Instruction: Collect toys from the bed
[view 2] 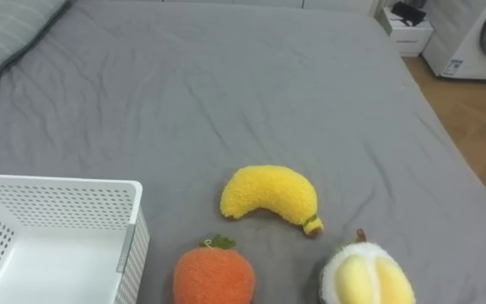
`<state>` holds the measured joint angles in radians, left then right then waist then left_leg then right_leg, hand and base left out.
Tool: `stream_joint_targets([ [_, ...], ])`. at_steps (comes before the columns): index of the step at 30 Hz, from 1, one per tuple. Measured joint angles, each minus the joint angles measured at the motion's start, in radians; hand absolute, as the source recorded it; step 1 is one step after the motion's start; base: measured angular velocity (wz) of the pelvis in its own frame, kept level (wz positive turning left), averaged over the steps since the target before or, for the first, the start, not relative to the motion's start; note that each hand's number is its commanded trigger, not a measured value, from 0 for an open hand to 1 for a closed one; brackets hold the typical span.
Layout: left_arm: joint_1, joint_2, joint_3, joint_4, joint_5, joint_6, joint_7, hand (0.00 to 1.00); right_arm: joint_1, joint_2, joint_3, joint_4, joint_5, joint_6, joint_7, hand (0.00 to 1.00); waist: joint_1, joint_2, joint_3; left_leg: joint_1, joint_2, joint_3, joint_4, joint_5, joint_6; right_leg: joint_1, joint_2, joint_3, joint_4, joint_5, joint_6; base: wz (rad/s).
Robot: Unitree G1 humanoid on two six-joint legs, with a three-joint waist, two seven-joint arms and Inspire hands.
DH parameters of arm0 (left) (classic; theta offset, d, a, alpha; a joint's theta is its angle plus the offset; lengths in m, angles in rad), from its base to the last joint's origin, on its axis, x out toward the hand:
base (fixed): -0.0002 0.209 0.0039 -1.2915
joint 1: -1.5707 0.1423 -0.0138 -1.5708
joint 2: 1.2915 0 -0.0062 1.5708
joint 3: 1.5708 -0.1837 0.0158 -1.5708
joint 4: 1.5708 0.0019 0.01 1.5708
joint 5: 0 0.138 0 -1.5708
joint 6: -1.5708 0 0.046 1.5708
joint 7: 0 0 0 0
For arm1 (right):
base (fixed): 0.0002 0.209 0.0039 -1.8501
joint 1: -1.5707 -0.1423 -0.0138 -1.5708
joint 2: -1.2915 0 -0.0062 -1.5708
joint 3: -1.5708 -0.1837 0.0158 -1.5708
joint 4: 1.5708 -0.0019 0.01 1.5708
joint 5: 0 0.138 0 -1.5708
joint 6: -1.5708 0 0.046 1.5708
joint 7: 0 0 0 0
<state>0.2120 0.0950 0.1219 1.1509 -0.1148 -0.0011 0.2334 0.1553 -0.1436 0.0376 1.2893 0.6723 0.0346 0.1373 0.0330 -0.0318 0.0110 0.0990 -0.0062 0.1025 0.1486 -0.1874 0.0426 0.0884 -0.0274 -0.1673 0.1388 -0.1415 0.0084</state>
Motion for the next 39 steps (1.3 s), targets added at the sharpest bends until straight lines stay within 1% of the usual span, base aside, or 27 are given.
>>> stream_joint_targets([
  [3, 0.003, 0.0, 0.011, 0.0, -0.001, 0.001, 0.0, 0.0, 0.002, 0.0, -0.007, 0.0, 0.005, 0.001, -0.014, 0.0, -0.001, 0.001, -0.0005, 0.001, 0.0, 0.002, -0.003, 0.0, 0.0, -0.001, 0.0, 0.002, 0.001, 0.0, 0.0, 0.0],
  [6, 0.012, 0.0, 0.048, -0.001, -0.001, 0.006, 0.0, 0.0, 0.008, 0.002, -0.045, 0.002, 0.003, 0.01, -0.043, 0.0, -0.003, 0.003, -0.0021, 0.003, 0.0, 0.002, -0.004, 0.0, 0.0, 0.001, 0.0, 0.002, 0.0, 0.0, 0.0, 0.0],
  [8, 0.014, 0.001, 0.082, -0.001, -0.001, 0.007, 0.0, 0.0, 0.013, 0.002, -0.087, 0.008, 0.005, 0.012, -0.06, 0.0, -0.006, 0.001, -0.0031, 0.003, 0.0, 0.0, -0.004, 0.0, 0.0, 0.001, 0.0, 0.003, 0.001, 0.0, 0.0, 0.0],
  [9, 0.02, 0.001, 0.107, 0.0, 0.0, 0.008, 0.0, 0.0, 0.016, 0.002, -0.126, 0.013, 0.004, 0.012, -0.072, 0.0, -0.011, 0.0, -0.0042, 0.004, 0.0, 0.0, -0.004, 0.0, 0.0, 0.003, 0.0, 0.003, 0.001, 0.0, 0.0, 0.0],
  [10, 0.024, 0.005, 0.123, -0.001, -0.001, 0.01, 0.0, 0.0, 0.019, 0.001, -0.162, 0.019, 0.008, 0.012, -0.088, 0.0, -0.017, -0.003, -0.003, 0.007, 0.0, -0.001, -0.004, 0.0, 0.0, 0.004, 0.0, 0.002, 0.001, 0.0, 0.0, 0.0],
  [13, 0.031, 0.016, 0.149, -0.002, -0.002, 0.023, 0.001, 0.0, 0.028, -0.005, -0.222, 0.019, 0.015, 0.012, -0.132, 0.0, -0.033, -0.008, -0.0025, 0.015, 0.0, 0.0, -0.005, 0.0, 0.0, 0.01, -0.001, 0.003, -0.001, -0.003, 0.001, 0.0],
  [14, 0.03, 0.019, 0.15, -0.002, -0.004, 0.025, 0.001, 0.0, 0.028, -0.006, -0.231, 0.02, 0.026, 0.012, -0.139, 0.0, -0.036, -0.01, -0.0033, 0.016, 0.0, 0.0, -0.006, 0.0, 0.0, 0.01, -0.001, 0.003, -0.001, -0.003, 0.001, 0.0],
  [15, 0.033, 0.024, 0.151, -0.002, -0.011, 0.025, 0.001, 0.0, 0.027, -0.008, -0.265, 0.028, 0.055, 0.013, -0.15, 0.0, -0.043, -0.011, -0.0048, 0.016, 0.0, 0.0, -0.008, 0.0, 0.0, 0.011, -0.002, 0.003, -0.001, -0.003, 0.001, 0.0],
  [16, 0.038, 0.028, 0.155, -0.001, -0.009, 0.027, 0.001, 0.0, 0.025, -0.012, -0.315, 0.03, 0.094, 0.026, -0.162, 0.0, -0.057, -0.012, -0.0067, 0.018, 0.0, -0.001, -0.009, 0.0, 0.0, 0.011, -0.004, 0.003, 0.0, -0.003, 0.0, 0.0],
  [17, 0.042, 0.03, 0.158, -0.001, -0.007, 0.029, 0.001, 0.0, 0.025, -0.015, -0.34, 0.026, 0.11, 0.032, -0.171, 0.0, -0.059, -0.015, -0.0087, 0.018, -0.001, 0.0, -0.01, 0.0, 0.0, 0.01, -0.005, 0.003, 0.001, -0.004, 0.0, -0.03],
  [19, 0.047, 0.038, 0.193, -0.009, -0.002, 0.041, 0.001, 0.0, 0.032, -0.027, -0.412, -0.021, 0.172, 0.046, -0.218, 0.0, -0.07, -0.021, -0.0113, 0.02, -0.001, 0.002, -0.012, 0.0, 0.0, 0.007, -0.005, 0.004, 0.006, -0.005, 0.0, -0.06],
  [20, 0.048, 0.039, 0.199, -0.014, -0.002, 0.044, 0.001, 0.0, 0.033, -0.032, -0.424, -0.036, 0.189, 0.047, -0.229, 0.0, -0.075, -0.021, -0.0106, 0.021, -0.001, 0.002, -0.012, 0.0, 0.0, 0.007, -0.005, 0.003, 0.008, -0.005, 0.0, -0.06],
  [22, 0.046, 0.037, 0.22, -0.016, 0.012, 0.046, 0.001, 0.0, 0.028, -0.049, -0.474, -0.139, 0.191, 0.05, -0.286, 0.0, -0.085, -0.026, -0.0114, 0.027, -0.002, 0.008, -0.014, 0.0, 0.001, 0.005, -0.005, 0.013, 0.017, -0.006, 0.0, -0.1],
  [23, 0.046, 0.037, 0.221, -0.019, 0.018, 0.047, 0.001, 0.0, 0.028, -0.051, -0.483, -0.176, 0.184, 0.05, -0.303, 0.0, -0.087, -0.025, -0.01, 0.027, -0.003, 0.008, -0.014, 0.0, 0.001, 0.004, -0.005, 0.015, 0.017, -0.007, 0.001, -0.09],
  [24, 0.044, 0.037, 0.222, -0.027, 0.021, 0.047, 0.001, 0.0, 0.028, -0.055, -0.494, -0.258, 0.18, 0.047, -0.337, 0.0, -0.087, -0.027, -0.01, 0.025, -0.003, 0.01, -0.014, 0.0, 0.001, 0.001, -0.004, 0.021, 0.018, -0.008, 0.002, -0.04],
  [25, 0.043, 0.038, 0.221, -0.029, 0.021, 0.049, 0.004, 0.0, 0.023, -0.058, -0.494, -0.327, 0.171, 0.031, -0.361, 0.0, -0.088, -0.028, -0.0092, 0.023, -0.003, 0.01, -0.013, 0.0, 0.001, -0.002, -0.003, 0.023, 0.019, -0.008, 0.002, -0.03],
  [27, 0.042, 0.038, 0.212, -0.03, 0.02, 0.048, 0.01, 0.0, 0.004, -0.063, -0.493, -0.379, 0.143, 0.008, -0.386, 0.0, -0.084, -0.032, -0.0096, 0.02, -0.003, 0.013, -0.013, 0.0, 0.001, -0.006, -0.003, 0.024, 0.02, -0.008, 0.002, 0.0],
  [29, 0.044, 0.039, 0.188, -0.029, 0.019, 0.048, 0.014, 0.0, -0.022, -0.064, -0.487, -0.438, 0.112, 0.009, -0.42, 0.0, -0.077, -0.032, -0.0091, 0.013, -0.002, 0.02, -0.014, 0.0, 0.001, -0.019, -0.001, 0.03, 0.026, -0.007, 0.001, -0.08],
  [30, 0.046, 0.039, 0.171, -0.029, 0.022, 0.048, 0.014, 0.0, -0.027, -0.063, -0.467, -0.49, 0.076, 0.01, -0.434, 0.0, -0.077, -0.034, -0.0095, 0.012, -0.002, 0.027, -0.014, 0.001, 0.001, -0.025, -0.002, 0.031, 0.032, -0.008, 0.001, -0.1],
  [32, 0.042, 0.035, 0.166, -0.03, 0.052, 0.049, 0.01, 0.0, -0.028, -0.064, -0.427, -0.619, -0.018, 0.009, -0.448, 0.0, -0.077, -0.031, -0.0115, 0.003, -0.002, 0.03, -0.014, 0.002, 0.001, -0.036, -0.002, 0.031, 0.034, -0.008, 0.001, -0.03],
  [33, 0.042, 0.036, 0.166, -0.03, 0.06, 0.051, 0.01, 0.0, -0.028, -0.063, -0.415, -0.649, -0.031, 0.009, -0.453, 0.0, -0.076, -0.029, -0.0125, -0.001, -0.001, 0.03, -0.013, 0.003, 0.001, -0.038, -0.002, 0.031, 0.036, -0.007, 0.0, 0.0],
  [34, 0.044, 0.036, 0.166, -0.03, 0.068, 0.054, 0.01, 0.0, -0.033, -0.063, -0.403, -0.695, -0.055, 0.006, -0.456, 0.0, -0.078, -0.026, -0.0105, -0.003, -0.001, 0.03, -0.014, 0.004, 0.001, -0.038, -0.002, 0.029, 0.035, -0.007, 0.0, 0.05],
  [35, 0.044, 0.036, 0.163, -0.03, 0.067, 0.054, 0.011, 0.0, -0.037, -0.063, -0.4, -0.708, -0.063, 0.006, -0.456, 0.0, -0.078, -0.027, -0.0102, -0.002, -0.001, 0.03, -0.014, 0.004, 0.001, -0.038, -0.002, 0.028, 0.033, -0.007, 0.0, 0.06],
  [37, 0.042, 0.037, 0.136, -0.034, 0.067, 0.054, 0.011, 0.0, -0.05, -0.063, -0.373, -0.766, -0.082, 0.006, -0.469, 0.0, -0.075, -0.027, -0.0097, -0.003, 0.0, 0.03, -0.015, 0.004, 0.001, -0.038, -0.002, 0.026, 0.033, -0.007, 0.0, 0.02],
  [39, 0.039, 0.036, 0.128, -0.034, 0.067, 0.056, 0.011, 0.0, -0.065, -0.062, -0.361, -0.791, -0.086, 0.006, -0.476, 0.0, -0.07, -0.027, -0.0091, -0.006, 0.0, 0.03, -0.015, 0.004, 0.001, -0.038, -0.002, 0.026, 0.032, -0.007, 0.0, 0.0],
])
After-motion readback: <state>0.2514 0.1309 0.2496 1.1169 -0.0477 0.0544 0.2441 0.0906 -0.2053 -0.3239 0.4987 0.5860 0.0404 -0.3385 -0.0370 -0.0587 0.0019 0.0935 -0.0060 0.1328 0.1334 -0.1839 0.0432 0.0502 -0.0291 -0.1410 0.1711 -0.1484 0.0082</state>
